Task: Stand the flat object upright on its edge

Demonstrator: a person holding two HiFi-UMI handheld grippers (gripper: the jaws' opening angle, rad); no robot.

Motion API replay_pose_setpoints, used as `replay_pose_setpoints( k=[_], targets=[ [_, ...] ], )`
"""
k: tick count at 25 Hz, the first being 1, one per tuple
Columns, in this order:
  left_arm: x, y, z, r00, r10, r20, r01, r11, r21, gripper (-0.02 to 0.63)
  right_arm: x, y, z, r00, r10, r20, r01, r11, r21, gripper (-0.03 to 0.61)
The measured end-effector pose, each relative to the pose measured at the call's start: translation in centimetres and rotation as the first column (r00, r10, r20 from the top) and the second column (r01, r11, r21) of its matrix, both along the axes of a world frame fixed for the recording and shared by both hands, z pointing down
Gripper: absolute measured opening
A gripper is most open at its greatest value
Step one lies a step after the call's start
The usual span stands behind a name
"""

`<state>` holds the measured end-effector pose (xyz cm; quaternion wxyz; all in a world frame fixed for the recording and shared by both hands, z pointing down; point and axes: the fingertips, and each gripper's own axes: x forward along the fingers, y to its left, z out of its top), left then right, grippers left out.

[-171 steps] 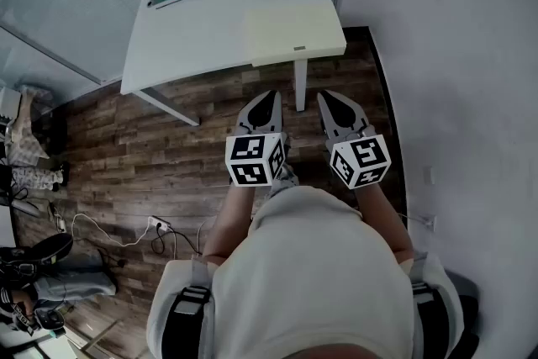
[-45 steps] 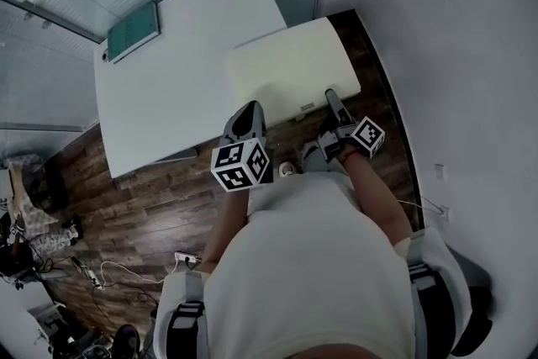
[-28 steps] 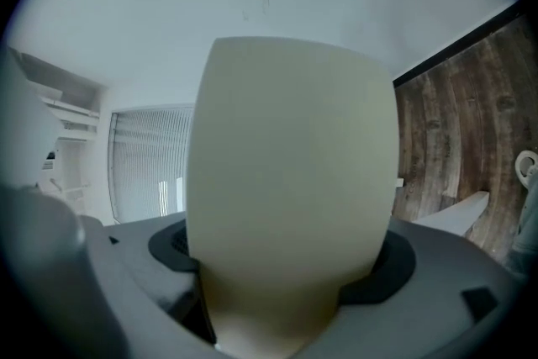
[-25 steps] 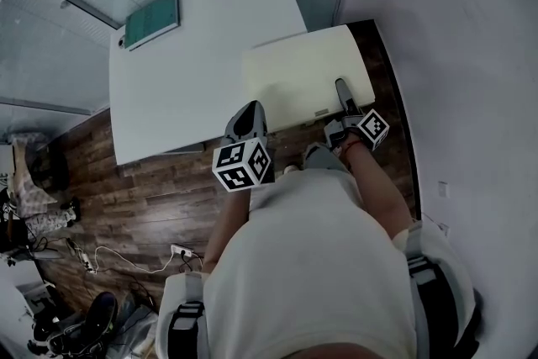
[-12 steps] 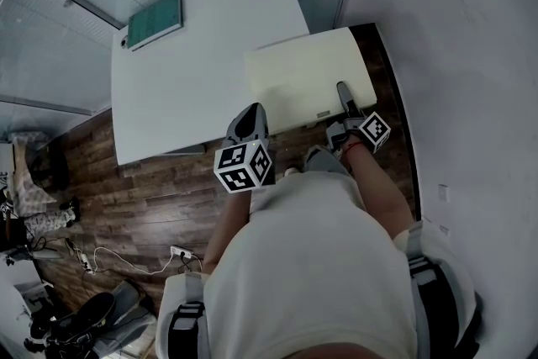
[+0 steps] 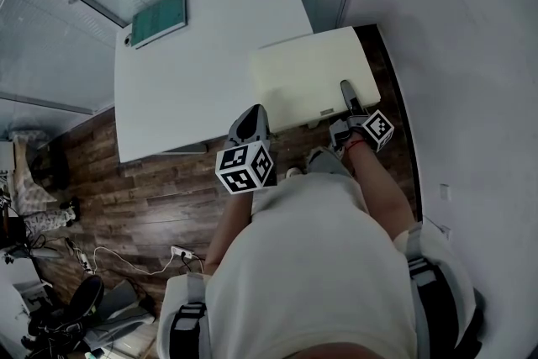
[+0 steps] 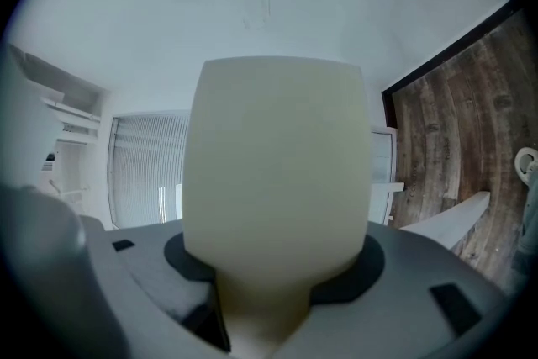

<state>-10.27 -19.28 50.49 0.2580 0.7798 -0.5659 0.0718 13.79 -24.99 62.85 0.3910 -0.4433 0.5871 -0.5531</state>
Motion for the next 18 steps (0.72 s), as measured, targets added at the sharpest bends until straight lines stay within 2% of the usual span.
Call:
replay_pose_setpoints(
  k=[10, 18],
  targets=[
    [-0.8, 1.0, 0.4, 1.0, -0.011, -0.024, 0.011, 1.0, 0.009, 0.021, -0.5, -0.2, -1.3, 0.998, 0.014, -0.055, -0.014, 1.0, -0.005, 0.275],
    [-2.1, 1.8, 0.1, 0.998, -0.035, -0.051, 0.035, 0.999, 0.016, 0.02, -2.0, -0.6, -5.9, 0.979, -0.029, -0.199, 0.04, 0.998, 0.052, 0.272]
  ],
)
